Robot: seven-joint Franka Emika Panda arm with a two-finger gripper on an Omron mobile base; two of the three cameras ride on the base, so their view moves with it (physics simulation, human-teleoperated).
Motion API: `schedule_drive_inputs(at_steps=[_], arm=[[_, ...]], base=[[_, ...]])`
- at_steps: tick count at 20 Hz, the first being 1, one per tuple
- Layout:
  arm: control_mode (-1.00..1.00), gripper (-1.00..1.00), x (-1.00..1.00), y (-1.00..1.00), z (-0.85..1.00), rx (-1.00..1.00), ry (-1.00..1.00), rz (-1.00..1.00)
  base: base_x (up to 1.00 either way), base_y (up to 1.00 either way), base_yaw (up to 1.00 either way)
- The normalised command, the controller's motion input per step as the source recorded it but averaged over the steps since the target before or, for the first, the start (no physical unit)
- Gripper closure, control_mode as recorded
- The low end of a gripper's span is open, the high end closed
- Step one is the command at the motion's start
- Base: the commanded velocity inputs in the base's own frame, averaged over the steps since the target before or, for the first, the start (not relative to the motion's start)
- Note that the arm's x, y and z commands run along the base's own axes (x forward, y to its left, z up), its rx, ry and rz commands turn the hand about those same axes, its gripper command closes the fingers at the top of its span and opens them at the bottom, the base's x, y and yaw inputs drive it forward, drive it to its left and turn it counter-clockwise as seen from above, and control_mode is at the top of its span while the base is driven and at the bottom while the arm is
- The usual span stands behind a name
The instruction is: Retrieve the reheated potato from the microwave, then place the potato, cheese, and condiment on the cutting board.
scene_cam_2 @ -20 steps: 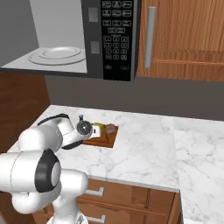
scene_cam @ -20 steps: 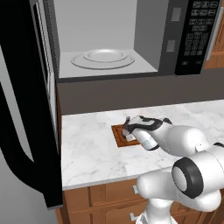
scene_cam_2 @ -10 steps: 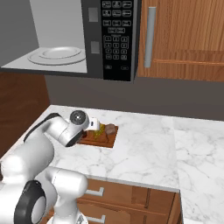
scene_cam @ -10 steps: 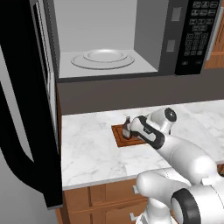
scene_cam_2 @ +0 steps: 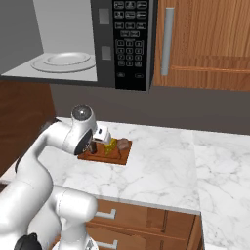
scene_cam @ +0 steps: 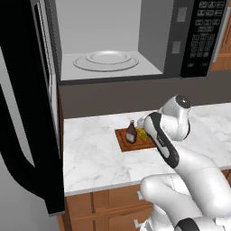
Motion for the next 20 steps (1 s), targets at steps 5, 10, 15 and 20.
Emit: schedule_drive_inputs(at_steps=[5, 10, 15, 20], arm=[[-1.00, -1.00, -0.69, -0.03, 0.35, 0.01, 0.01, 0.00], [-1.00, -1.00, -0.74, 0.00, 0.30, 0.00, 0.00, 0.00], [-1.00, -1.00, -0.70, 0.00, 0.33, -0.03, 0.00, 0.00], [-1.00, -1.00, -0.63, 0.01, 0.28, -0.10, 0.00, 0.00]], base=[[0.00, 0.00, 0.00], [0.00, 0.00, 0.00], [0.00, 0.00, 0.00], [0.00, 0.00, 0.00]])
